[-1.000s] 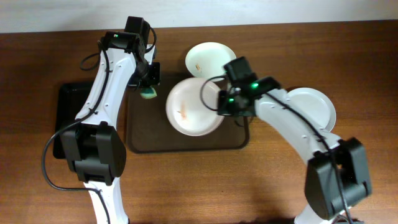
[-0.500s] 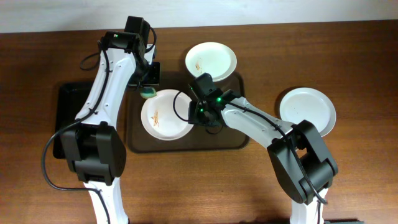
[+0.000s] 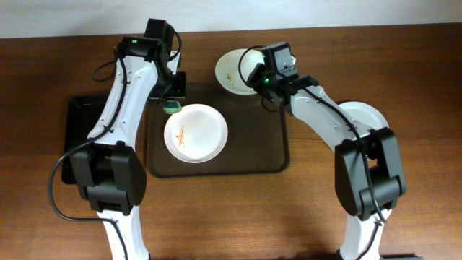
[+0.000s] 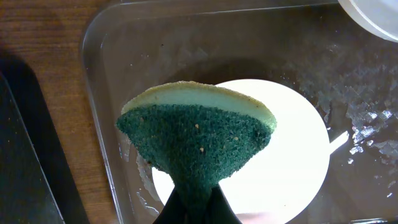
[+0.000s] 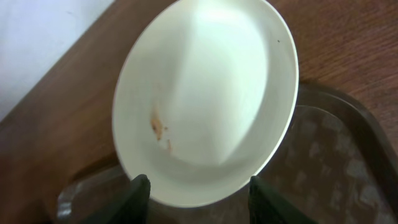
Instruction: Clean dirty plates on tray and stack at the side
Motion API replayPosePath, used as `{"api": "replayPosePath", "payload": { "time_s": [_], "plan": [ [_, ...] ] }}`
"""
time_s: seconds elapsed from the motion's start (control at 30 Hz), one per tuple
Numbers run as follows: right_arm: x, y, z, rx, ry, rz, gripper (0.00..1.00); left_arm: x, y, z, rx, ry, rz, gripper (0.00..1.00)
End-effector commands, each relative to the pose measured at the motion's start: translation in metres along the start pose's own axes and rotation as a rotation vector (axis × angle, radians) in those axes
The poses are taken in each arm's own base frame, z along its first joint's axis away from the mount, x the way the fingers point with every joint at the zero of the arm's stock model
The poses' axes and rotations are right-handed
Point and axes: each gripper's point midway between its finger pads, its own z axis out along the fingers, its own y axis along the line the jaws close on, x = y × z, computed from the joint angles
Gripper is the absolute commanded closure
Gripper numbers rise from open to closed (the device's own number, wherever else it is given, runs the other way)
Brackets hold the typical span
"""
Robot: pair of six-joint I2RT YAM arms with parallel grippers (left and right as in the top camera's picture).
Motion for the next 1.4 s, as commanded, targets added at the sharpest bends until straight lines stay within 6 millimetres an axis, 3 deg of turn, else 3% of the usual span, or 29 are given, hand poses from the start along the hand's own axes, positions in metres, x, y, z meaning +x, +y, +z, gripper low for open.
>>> {"api": "replayPosePath", "payload": {
  "time_s": [0.0,0.43,0.63,0.73,0.93,1.1,1.17,1.2,1.27,1.37],
  "plan": [
    [0.006,-0.013,0.018,0.049,-0.002,0.03,0.49,0.001,0.004,0.0,-0.005,0.0,0.011,0.99],
    [0.023,-0.04,0.044,0.125,0.036,0.022,0.63,-0.001,0.004,0.0,-0.005,-0.008,0.01,0.99],
    [0.031,-0.05,0.049,0.156,0.063,0.022,0.84,-0.002,0.007,0.0,-0.006,-0.008,0.003,0.99],
    [0.043,-0.063,0.045,0.212,0.113,0.023,0.96,-0.002,0.007,0.0,-0.005,-0.012,0.003,0.99],
    [0.086,-0.111,0.017,0.426,0.299,0.026,0.96,-0.003,0.009,0.0,-0.006,-0.013,-0.002,0.99],
    [0.076,-0.099,-0.009,0.41,0.298,-0.048,0.96,-0.004,0.009,0.0,-0.006,-0.016,-0.001,0.99],
    [0.064,-0.086,-0.023,0.37,0.27,-0.084,0.89,-0.004,0.009,0.0,-0.006,-0.016,-0.001,0.99],
    [0.059,-0.078,-0.03,0.347,0.258,-0.111,0.77,-0.004,0.009,0.0,-0.006,-0.016,-0.001,0.99],
    [0.053,-0.07,-0.047,0.326,0.25,-0.145,0.35,-0.004,0.009,0.0,-0.006,-0.016,-0.001,0.99],
    [0.055,-0.052,-0.064,0.236,0.287,-0.243,0.27,-0.004,0.01,0.0,-0.01,-0.019,0.006,0.99]
  ]
}}
